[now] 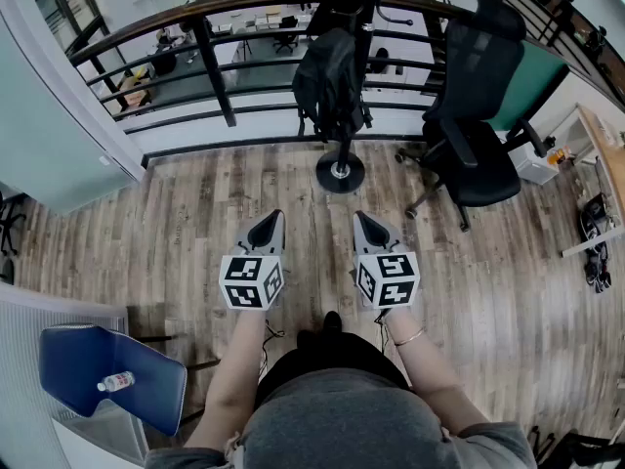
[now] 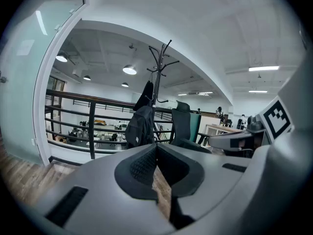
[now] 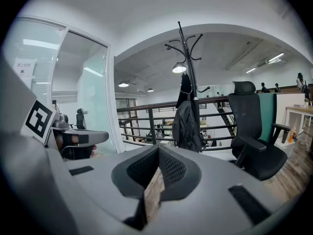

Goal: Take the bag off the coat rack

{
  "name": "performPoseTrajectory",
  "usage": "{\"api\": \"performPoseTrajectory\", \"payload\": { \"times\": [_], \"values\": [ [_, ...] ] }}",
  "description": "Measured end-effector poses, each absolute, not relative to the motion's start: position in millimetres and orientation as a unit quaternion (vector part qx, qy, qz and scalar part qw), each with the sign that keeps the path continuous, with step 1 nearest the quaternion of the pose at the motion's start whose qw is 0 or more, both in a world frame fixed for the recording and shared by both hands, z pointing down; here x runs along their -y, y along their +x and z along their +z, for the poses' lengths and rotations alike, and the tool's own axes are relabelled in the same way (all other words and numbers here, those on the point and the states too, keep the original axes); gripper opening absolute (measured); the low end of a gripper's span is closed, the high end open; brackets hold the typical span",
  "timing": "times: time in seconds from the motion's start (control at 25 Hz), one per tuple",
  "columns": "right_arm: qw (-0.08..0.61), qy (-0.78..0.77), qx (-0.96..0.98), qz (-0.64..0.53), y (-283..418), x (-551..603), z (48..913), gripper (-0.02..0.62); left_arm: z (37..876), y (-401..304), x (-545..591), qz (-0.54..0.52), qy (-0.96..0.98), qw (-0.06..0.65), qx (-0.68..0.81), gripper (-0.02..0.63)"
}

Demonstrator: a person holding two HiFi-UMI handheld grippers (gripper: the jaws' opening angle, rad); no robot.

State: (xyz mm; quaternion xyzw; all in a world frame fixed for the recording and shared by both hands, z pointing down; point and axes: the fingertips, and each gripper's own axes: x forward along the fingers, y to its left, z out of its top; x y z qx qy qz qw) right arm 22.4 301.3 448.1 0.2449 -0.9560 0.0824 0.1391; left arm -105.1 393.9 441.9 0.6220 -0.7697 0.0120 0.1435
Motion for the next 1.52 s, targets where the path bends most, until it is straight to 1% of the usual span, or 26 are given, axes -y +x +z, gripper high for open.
{"api": "performPoseTrajectory", "payload": {
  "times": [0.16, 0.4, 0.68, 0.76, 0.88, 0.92, 1.0, 1.08, 1.2, 1.52],
  "values": [
    [0.137, 0.241, 0.957, 0.084, 17, -295, 449, 0.002, 440, -111, -389, 0.007, 0.622, 0.140, 0.771, 0.023],
    [0.142, 0.248, 0.954, 0.088, 23, -285, 456, 0.003, 450, -111, -386, 0.005, 0.613, 0.152, 0.775, 0.023],
    [0.115, 0.249, 0.956, 0.101, 23, -263, 449, 0.003, 448, -114, -371, 0.003, 0.608, 0.149, 0.780, 0.026],
    [0.113, 0.242, 0.958, 0.106, 22, -258, 447, 0.087, 446, -114, -366, -0.003, 0.608, 0.149, 0.780, 0.028],
    [0.115, 0.232, 0.960, 0.107, 21, -251, 448, 0.124, 443, -114, -360, -0.016, 0.604, 0.153, 0.782, 0.031],
    [0.116, 0.228, 0.961, 0.108, 20, -249, 449, 0.139, 442, -114, -358, -0.019, 0.602, 0.153, 0.784, 0.044],
    [0.120, 0.218, 0.962, 0.110, 17, -247, 451, 0.180, 441, -116, -354, -0.017, 0.598, 0.150, 0.787, 0.133],
    [0.123, 0.209, 0.964, 0.109, 12, -244, 451, 0.219, 439, -121, -347, -0.010, 0.597, 0.146, 0.789, 0.157],
    [0.123, 0.203, 0.966, 0.106, 1, -237, 450, 0.239, 441, -132, -337, 0.000, 0.595, 0.145, 0.790, 0.194],
    [0.131, 0.217, 0.962, 0.103, -40, -201, 457, 0.258, 462, -182, -305, 0.013, 0.596, 0.165, 0.785, 0.201]
  ]
}}
